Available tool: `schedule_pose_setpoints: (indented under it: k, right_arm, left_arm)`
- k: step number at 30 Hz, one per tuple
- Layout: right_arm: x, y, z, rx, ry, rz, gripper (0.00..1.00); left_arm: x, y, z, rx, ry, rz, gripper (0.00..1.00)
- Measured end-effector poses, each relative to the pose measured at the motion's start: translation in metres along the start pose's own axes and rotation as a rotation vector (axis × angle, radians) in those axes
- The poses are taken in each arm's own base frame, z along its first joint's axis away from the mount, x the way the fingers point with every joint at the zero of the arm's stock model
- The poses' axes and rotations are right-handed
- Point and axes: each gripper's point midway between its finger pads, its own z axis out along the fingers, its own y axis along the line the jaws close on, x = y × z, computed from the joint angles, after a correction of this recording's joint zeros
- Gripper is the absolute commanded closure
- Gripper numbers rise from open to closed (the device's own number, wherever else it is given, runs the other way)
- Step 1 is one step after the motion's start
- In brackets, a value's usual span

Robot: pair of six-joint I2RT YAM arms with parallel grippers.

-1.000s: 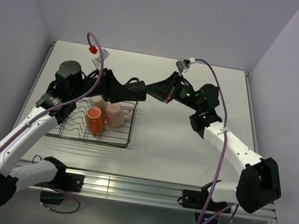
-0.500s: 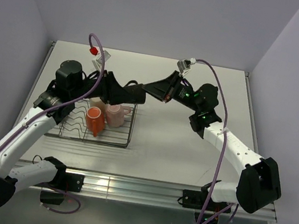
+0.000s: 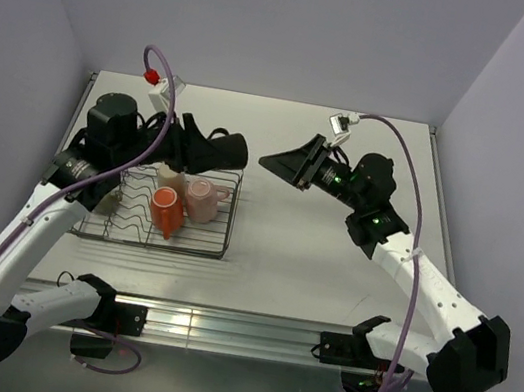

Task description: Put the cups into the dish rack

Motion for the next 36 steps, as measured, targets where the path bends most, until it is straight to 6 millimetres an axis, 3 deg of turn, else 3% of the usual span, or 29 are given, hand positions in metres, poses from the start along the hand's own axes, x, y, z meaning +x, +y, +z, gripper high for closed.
schedule_pose_setpoints:
  k: [7,10,16,25,32,36]
  right_arm:
    - [-0.002,-0.043,-0.026,0.292,-0.059,-0.068,0.53]
    - [-0.003,-0.063,-0.034,0.402,-0.067,-0.094,0.52]
    - [-0.001,-0.093,-0.049,0.543,-0.063,-0.127,0.52]
    - [-0.003,-0.108,-0.054,0.605,-0.069,-0.153,0.53]
    - [-0.003,-0.112,-0.056,0.622,-0.07,-0.158,0.52]
    - [0.001,-0.118,-0.059,0.638,-0.065,-0.155,0.52]
  left_arm:
    - [-0.001,0.033,-0.011,-0.236,0.023,-0.015,1.0]
    - [0.014,0.056,-0.022,-0.366,0.07,-0.021,1.0]
    - [0.053,0.085,-0.046,-0.546,0.184,-0.011,1.0]
    - [0.106,0.089,-0.051,-0.629,0.363,0.09,1.0]
    - [0.112,0.104,-0.048,-0.714,0.394,0.135,1.0]
    - [0.124,0.115,-0.047,-0.736,0.441,0.148,1.0]
